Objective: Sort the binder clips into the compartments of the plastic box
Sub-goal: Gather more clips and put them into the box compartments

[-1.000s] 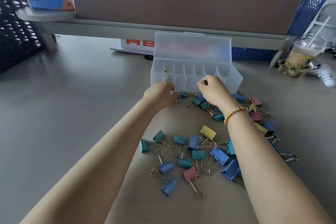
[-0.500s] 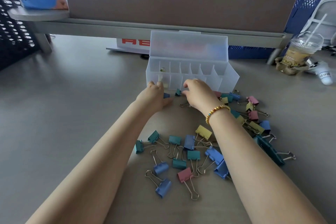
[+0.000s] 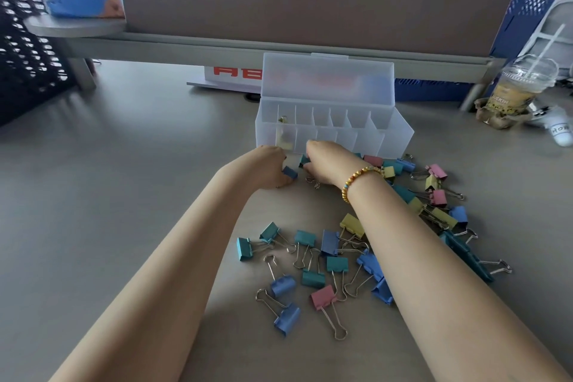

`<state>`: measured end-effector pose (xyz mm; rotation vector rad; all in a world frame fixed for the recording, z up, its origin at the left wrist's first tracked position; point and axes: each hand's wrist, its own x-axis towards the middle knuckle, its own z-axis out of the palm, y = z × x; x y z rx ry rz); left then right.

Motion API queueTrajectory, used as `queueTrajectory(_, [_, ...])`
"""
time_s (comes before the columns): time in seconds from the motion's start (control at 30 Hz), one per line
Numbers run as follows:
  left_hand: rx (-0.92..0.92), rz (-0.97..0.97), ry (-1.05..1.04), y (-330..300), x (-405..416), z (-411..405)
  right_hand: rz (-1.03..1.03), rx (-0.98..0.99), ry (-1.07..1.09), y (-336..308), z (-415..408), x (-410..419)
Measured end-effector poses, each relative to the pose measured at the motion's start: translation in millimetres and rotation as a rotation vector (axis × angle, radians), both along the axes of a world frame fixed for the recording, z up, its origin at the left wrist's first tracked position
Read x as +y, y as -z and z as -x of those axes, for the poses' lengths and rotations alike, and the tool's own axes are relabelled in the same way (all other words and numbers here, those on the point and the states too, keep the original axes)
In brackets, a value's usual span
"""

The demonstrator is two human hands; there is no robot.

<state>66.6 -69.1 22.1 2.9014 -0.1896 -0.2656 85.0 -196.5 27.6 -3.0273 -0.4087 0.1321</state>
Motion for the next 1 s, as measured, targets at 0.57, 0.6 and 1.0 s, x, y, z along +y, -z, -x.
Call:
queueTrajectory(0.57, [-0.150, 0.022, -0.004, 6.8, 9.2, 14.1, 0.042, 0.053, -0.062, -4.8, 4.5, 1.1])
queueTrajectory(0.6, [-0.173, 0.063, -0.040, 7.6, 10.3, 14.6, 0.060, 0.044, -0.062, -5.1, 5.8, 1.6])
queueTrajectory(1.0, [0.042, 1.765, -0.575, -6.3, 17.3, 38.0, -1.748, 0.639, -0.032, -25.9, 40.4, -27.0])
